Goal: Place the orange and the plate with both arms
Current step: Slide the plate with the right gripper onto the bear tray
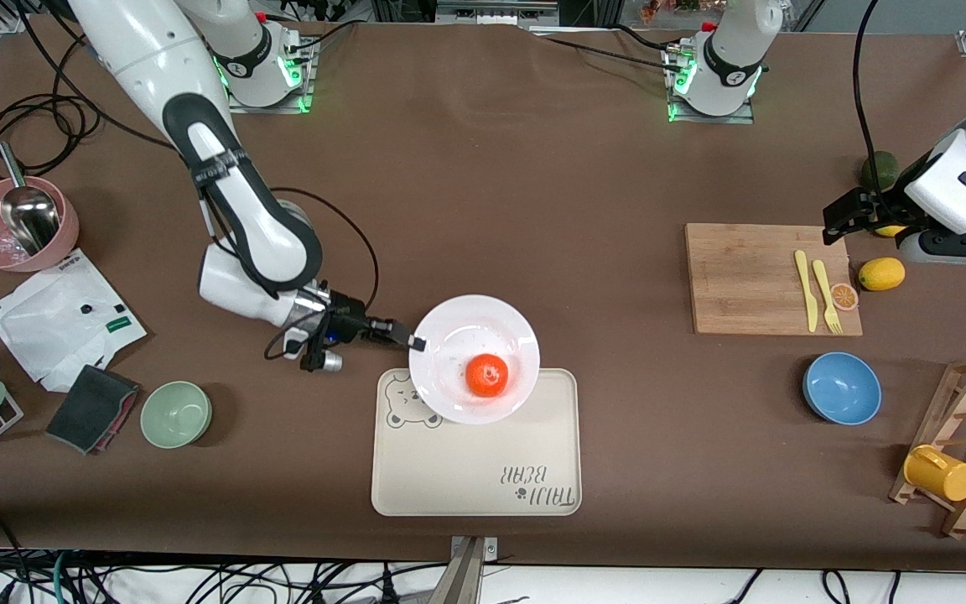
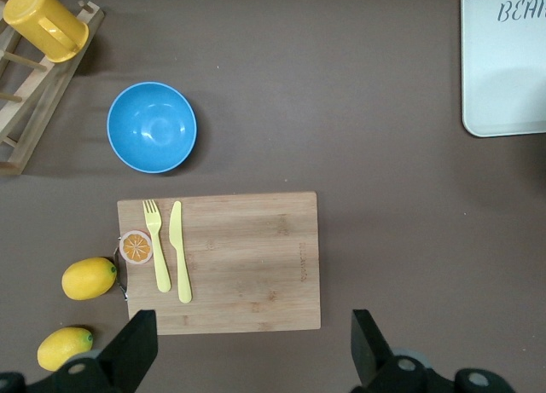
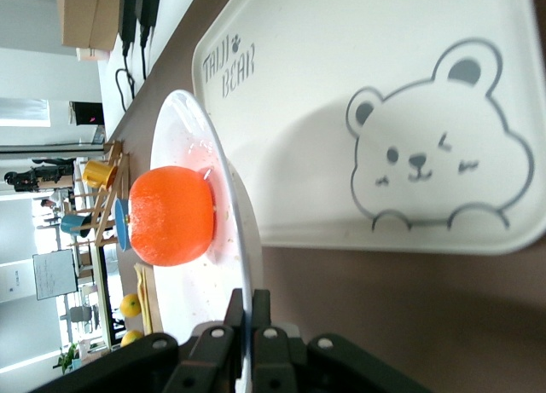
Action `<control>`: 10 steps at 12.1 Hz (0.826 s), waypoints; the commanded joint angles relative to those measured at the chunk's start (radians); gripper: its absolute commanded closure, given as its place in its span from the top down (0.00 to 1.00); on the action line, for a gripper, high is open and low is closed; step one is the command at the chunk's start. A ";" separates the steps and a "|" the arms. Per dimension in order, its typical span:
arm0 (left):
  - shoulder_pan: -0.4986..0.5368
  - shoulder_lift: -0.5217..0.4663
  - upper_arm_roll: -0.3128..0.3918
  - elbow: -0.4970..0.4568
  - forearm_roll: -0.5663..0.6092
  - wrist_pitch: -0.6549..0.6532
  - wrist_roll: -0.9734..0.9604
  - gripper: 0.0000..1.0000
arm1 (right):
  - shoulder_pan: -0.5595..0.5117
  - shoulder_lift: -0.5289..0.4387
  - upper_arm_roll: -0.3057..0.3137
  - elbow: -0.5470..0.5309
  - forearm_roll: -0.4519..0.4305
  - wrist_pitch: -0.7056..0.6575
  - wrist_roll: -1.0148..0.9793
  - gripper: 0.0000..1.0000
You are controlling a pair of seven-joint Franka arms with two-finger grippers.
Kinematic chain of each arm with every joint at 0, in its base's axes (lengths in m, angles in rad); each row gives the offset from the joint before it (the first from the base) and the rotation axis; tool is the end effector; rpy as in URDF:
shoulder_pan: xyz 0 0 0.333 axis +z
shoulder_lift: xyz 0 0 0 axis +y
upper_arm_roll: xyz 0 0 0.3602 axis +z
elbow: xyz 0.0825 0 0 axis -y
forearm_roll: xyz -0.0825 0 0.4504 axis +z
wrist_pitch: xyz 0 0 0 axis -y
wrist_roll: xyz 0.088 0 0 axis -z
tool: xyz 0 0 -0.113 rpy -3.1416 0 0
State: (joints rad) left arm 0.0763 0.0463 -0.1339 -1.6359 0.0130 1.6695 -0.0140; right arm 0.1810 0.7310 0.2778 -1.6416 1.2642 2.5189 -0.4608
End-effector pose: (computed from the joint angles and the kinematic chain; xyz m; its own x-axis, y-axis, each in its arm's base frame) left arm 0.6414 -0.0338 0.6071 0.9989 -0.0448 -0.0122 -0.0449 -0.9990 -0.0069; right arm 0.7118 0.3148 0.1946 0.9776 -0.2101 -0.0158 -0.1352 -0.5683 -0.8116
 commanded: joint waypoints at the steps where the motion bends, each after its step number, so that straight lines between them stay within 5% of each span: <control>1: -0.009 0.007 0.011 0.031 -0.022 -0.024 0.016 1.00 | 0.011 0.146 -0.011 0.219 -0.171 -0.019 0.187 0.00; 4: -0.006 0.007 0.010 0.030 -0.022 -0.025 0.016 1.00 | 0.032 0.307 -0.011 0.435 -0.213 -0.019 0.266 0.00; 10: -0.001 0.007 0.010 0.031 -0.021 -0.025 0.016 1.00 | 0.049 0.396 -0.015 0.537 -0.215 -0.011 0.269 0.00</control>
State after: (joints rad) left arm 0.0750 0.0465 -0.1320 -1.6308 0.0129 1.6677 -0.0141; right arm 0.2168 1.0888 0.2687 -1.1706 1.0730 2.5184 -0.2270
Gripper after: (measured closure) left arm 0.000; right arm 0.952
